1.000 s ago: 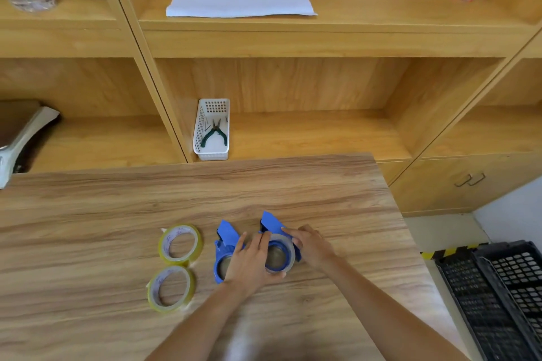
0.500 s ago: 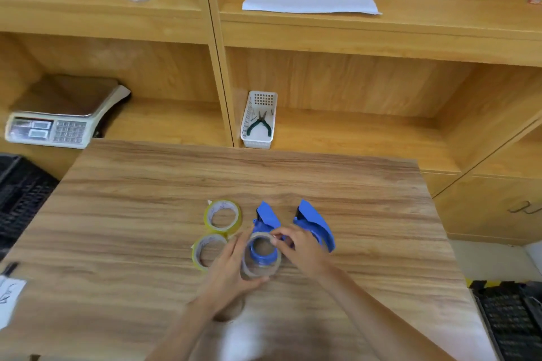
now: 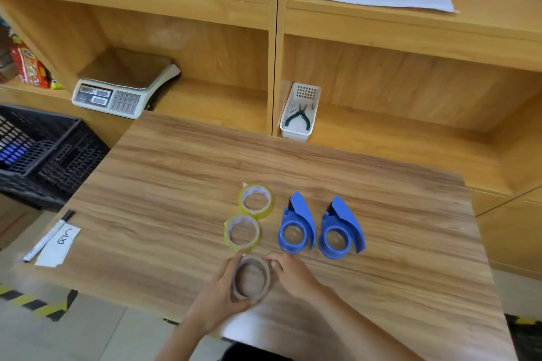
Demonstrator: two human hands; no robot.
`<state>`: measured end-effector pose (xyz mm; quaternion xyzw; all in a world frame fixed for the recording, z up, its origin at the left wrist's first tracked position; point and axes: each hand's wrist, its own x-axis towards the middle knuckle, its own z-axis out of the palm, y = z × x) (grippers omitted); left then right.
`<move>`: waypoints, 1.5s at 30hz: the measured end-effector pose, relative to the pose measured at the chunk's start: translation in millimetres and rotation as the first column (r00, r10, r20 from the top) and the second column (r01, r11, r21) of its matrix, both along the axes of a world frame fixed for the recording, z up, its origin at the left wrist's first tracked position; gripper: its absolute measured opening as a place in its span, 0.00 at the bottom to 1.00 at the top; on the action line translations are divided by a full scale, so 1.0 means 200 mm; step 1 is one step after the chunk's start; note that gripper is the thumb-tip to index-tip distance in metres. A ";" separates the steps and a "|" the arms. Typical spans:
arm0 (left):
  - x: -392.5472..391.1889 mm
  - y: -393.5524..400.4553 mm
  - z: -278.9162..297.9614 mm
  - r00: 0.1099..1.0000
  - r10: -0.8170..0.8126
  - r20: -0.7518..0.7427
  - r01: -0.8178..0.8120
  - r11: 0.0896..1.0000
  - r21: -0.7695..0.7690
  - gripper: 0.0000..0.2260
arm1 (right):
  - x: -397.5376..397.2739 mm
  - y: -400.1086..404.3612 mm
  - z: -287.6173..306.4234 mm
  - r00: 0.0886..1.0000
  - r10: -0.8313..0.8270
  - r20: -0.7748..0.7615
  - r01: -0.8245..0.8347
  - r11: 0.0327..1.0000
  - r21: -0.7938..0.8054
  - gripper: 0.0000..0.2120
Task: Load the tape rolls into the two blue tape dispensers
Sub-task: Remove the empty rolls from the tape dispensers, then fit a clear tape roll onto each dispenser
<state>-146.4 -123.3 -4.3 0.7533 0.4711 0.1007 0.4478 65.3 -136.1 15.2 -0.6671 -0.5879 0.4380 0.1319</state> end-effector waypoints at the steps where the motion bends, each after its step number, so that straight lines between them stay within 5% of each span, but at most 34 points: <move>1: 0.00 0.00 0.00 1.000 -0.011 0.010 0.011 1.000 0.004 0.50 | 0.00 0.00 -0.01 1.000 -0.009 -0.004 0.009 1.000 -0.015 0.19; 8: -0.01 0.06 0.01 0.995 -0.096 0.037 0.094 0.994 0.045 0.48 | 0.02 0.00 -0.03 0.998 -0.037 -0.041 0.036 0.999 -0.013 0.29; 15: 0.00 0.24 -0.02 0.999 0.040 -0.037 -0.034 0.989 0.147 0.22 | 0.05 0.04 -0.04 0.997 -0.069 -0.016 0.070 0.997 0.021 0.27; 19: 0.02 0.42 -0.12 0.932 -0.118 -0.343 0.248 0.898 0.363 0.25 | 0.09 0.09 0.00 0.995 -0.083 0.051 0.082 0.997 0.015 0.15; 21: 0.04 0.46 -0.11 0.879 -0.150 -0.453 0.362 0.828 0.428 0.17 | 0.11 0.11 0.04 0.994 -0.062 0.095 0.062 0.998 0.002 0.11; 27: 0.06 0.52 -0.05 0.726 -0.296 -0.621 0.591 0.731 0.342 0.17 | 0.19 0.15 0.08 0.972 -0.076 0.222 0.083 0.996 -0.020 0.11; 37: 0.21 0.43 0.06 0.884 -0.270 -0.381 0.465 0.590 0.661 0.10 | 0.25 0.26 0.11 0.966 -0.111 0.234 0.115 0.993 -0.003 0.23; 45: 0.51 0.43 0.17 0.835 -0.343 -0.430 0.546 0.610 0.574 0.05 | 0.40 0.25 0.14 0.906 -0.169 0.388 0.158 0.986 0.059 0.18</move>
